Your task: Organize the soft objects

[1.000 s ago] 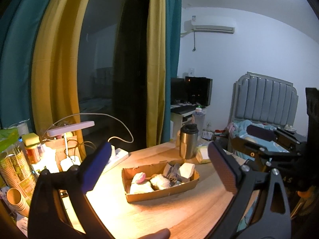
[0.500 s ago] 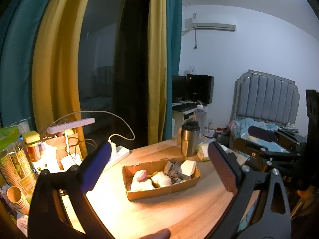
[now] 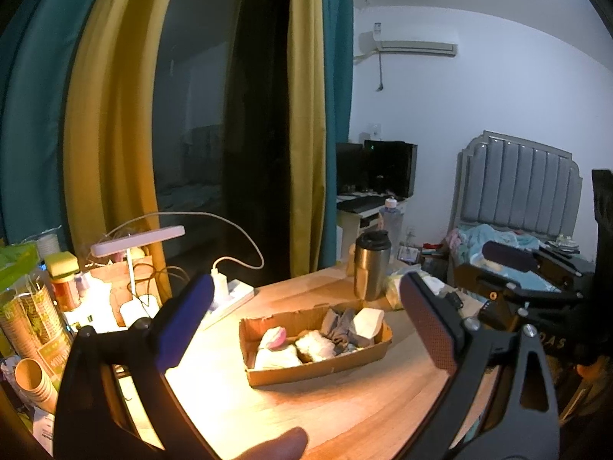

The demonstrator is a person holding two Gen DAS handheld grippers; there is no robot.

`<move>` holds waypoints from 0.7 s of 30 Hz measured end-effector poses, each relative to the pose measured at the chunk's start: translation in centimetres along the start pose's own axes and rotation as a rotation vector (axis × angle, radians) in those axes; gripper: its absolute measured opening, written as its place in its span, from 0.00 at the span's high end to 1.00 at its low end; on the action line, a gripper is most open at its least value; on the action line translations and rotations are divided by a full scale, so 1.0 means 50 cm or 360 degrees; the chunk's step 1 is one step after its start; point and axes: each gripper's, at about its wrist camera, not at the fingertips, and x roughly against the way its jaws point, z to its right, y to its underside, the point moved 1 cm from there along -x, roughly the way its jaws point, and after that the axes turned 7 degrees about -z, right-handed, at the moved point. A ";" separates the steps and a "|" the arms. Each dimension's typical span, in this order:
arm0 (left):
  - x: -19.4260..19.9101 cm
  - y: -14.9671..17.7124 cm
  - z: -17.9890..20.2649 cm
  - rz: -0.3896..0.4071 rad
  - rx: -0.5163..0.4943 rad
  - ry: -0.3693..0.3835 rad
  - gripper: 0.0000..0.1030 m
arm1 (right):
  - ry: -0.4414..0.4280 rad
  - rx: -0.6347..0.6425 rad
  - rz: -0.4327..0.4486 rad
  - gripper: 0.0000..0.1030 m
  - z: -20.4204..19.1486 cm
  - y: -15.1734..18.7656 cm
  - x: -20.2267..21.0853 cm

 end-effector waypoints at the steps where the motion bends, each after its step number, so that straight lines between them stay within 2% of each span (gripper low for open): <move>1: 0.000 -0.001 0.001 0.0004 -0.0001 0.0000 0.04 | 0.0000 -0.0001 0.0000 0.40 0.000 0.000 0.000; 21: -0.016 -0.011 -0.003 0.0002 0.0027 -0.0033 0.04 | 0.0006 -0.0012 -0.0020 0.40 0.006 0.009 -0.008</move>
